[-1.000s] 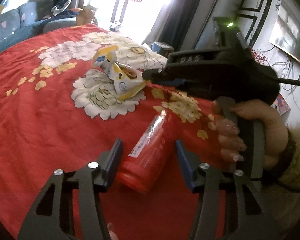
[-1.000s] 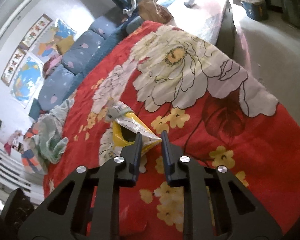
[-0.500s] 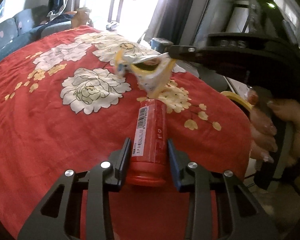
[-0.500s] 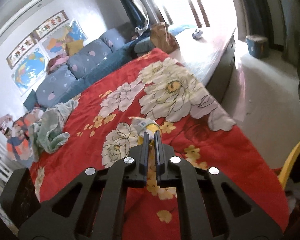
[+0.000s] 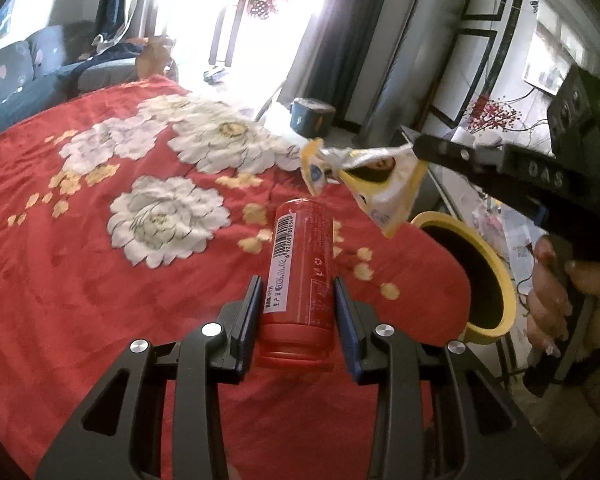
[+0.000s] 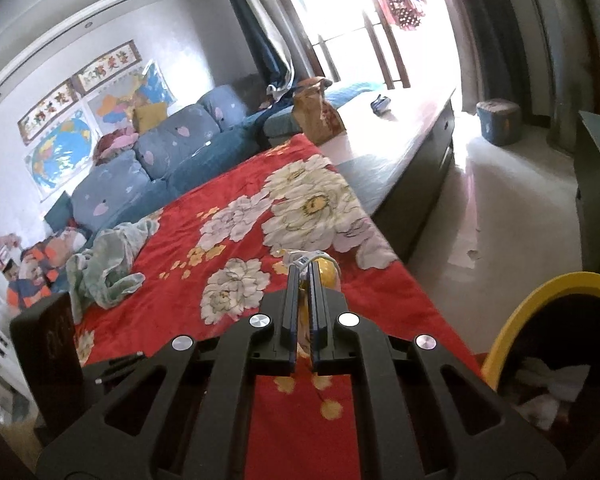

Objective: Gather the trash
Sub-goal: 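Close the left gripper on the red bottle while the right gripper grasps the yellow-white wrapper, then carry the red bottle in the left gripper and yellow-white wrapper in the right gripper over the bin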

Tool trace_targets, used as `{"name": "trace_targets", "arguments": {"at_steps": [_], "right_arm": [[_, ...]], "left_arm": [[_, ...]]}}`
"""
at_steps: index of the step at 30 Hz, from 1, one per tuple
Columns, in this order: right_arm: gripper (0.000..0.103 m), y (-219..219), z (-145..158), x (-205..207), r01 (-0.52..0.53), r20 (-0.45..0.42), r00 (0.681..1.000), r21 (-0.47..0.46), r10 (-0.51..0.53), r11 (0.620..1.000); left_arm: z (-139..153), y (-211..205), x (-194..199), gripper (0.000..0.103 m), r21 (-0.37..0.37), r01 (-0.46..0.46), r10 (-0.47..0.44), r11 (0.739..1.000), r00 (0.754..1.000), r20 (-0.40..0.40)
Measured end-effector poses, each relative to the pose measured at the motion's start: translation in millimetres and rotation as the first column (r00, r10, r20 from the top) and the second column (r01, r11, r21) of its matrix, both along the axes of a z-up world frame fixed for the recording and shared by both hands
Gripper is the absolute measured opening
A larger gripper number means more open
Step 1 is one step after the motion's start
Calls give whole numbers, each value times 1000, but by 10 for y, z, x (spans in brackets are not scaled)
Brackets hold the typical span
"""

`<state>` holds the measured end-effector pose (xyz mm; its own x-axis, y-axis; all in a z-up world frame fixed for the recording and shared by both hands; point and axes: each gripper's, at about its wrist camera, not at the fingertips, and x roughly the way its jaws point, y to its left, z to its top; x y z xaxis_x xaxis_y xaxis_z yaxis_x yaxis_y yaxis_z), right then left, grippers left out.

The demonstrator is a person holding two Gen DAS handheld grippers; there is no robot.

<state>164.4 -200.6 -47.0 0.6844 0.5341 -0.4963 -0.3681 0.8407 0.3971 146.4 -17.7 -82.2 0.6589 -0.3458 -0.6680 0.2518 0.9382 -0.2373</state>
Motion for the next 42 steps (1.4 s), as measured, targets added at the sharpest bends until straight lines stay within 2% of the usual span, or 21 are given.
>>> {"name": "trace_targets", "arguments": {"at_steps": [22, 42], "right_arm": [[2, -970, -17, -251, 170, -14, 985, 27, -170, 985], [2, -1602, 53, -534, 304, 8, 952, 53, -305, 951]], "left_arm": [[217, -661, 60, 33, 12, 112, -113, 994, 992, 48], [373, -1477, -60, 33, 55, 256, -260, 965, 963, 74]]}}
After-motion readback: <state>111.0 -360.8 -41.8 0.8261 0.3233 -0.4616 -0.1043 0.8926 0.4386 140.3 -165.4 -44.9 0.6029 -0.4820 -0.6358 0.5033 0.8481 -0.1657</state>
